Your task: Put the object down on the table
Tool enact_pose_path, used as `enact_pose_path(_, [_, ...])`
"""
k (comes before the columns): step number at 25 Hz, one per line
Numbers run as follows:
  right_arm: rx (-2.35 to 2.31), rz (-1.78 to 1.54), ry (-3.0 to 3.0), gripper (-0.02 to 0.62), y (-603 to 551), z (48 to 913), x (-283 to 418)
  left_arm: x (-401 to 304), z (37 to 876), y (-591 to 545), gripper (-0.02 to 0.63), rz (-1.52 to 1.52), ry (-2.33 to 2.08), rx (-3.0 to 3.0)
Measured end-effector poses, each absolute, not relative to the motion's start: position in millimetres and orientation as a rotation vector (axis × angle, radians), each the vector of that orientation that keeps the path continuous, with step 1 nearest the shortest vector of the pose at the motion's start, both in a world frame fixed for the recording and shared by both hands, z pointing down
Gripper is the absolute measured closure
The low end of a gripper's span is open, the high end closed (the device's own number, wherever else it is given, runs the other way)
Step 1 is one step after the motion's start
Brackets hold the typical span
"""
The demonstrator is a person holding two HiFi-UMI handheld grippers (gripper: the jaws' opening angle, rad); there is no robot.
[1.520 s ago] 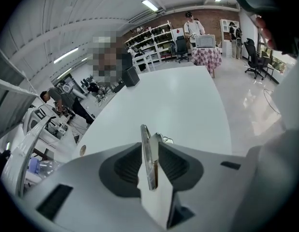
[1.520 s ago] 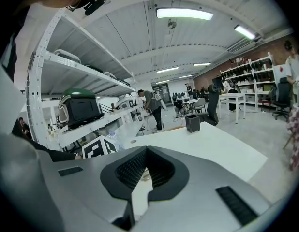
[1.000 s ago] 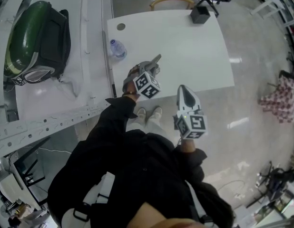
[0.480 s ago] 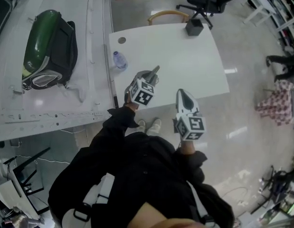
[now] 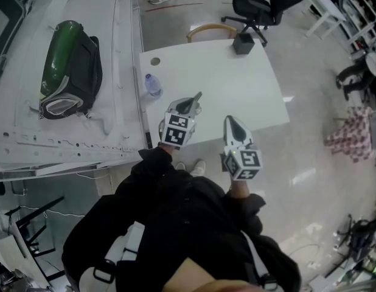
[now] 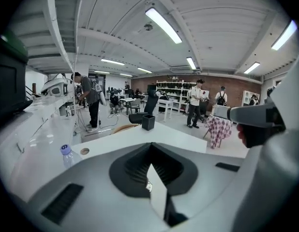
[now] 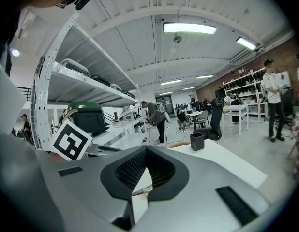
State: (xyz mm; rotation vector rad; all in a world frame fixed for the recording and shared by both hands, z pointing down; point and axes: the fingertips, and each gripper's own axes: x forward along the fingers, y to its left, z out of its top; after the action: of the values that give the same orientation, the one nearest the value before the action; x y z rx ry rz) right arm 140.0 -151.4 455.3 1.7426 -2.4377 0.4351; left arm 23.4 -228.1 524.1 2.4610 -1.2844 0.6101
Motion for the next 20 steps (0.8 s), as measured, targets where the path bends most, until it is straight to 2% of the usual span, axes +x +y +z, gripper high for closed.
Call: enact_pose_path(20, [1.779, 0.368, -2.49, 0.603, -148, 437, 140, 27, 469, -186, 0.604, 0.346, -1.375, 2.541])
